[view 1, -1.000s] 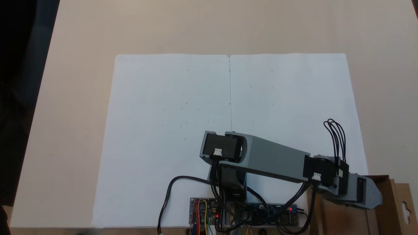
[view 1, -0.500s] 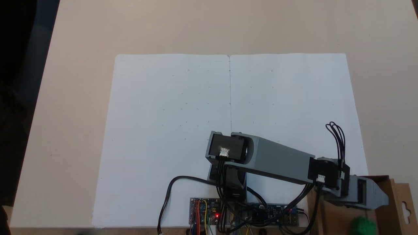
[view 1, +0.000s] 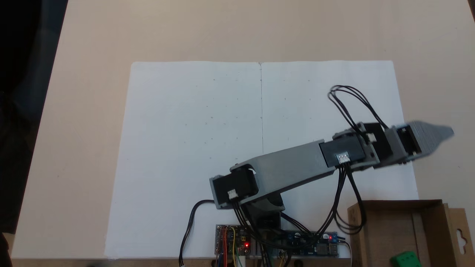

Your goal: Grasp a green dice and put it in the bin.

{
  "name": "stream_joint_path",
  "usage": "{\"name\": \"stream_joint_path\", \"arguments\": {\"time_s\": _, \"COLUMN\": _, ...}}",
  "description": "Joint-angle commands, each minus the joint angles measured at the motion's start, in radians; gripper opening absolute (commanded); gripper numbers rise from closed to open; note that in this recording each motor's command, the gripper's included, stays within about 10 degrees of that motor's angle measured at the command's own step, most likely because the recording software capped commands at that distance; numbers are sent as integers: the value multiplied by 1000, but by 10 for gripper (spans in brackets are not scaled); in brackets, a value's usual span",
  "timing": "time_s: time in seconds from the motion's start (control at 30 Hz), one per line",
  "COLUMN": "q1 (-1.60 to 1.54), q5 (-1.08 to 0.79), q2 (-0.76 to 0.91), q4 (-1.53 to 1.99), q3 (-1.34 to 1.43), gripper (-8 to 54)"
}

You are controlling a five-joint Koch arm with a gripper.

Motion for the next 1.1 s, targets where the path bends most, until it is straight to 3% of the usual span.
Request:
{"name": "stream_joint_path", "arguments": {"time_s": 0.0, "q1": -141, "q5": 75, "q2": 55, "q4": -12, "q3": -43, "gripper": 404}}
{"name": "stream_joint_path", "arguments": {"time_s": 0.1, "q1": -336, "q5": 75, "q2": 75, "q4": -12, "q3": -43, "gripper": 443}}
{"name": "stream_joint_path", "arguments": {"time_s": 0.53, "q1": -979, "q5": 71, "q2": 86, "q4": -15, "q3": 51, "gripper": 440}}
{"name": "stream_joint_path", "arguments": {"time_s": 0.8, "q1": -1192, "q5": -55, "q2": 124, "q4": -254, "q3": 402, "gripper": 439}}
{"name": "stream_joint_path", "arguments": {"time_s": 1.07, "q1": -1216, "q5": -67, "q2": 304, "q4": -500, "q3": 747, "gripper": 440}}
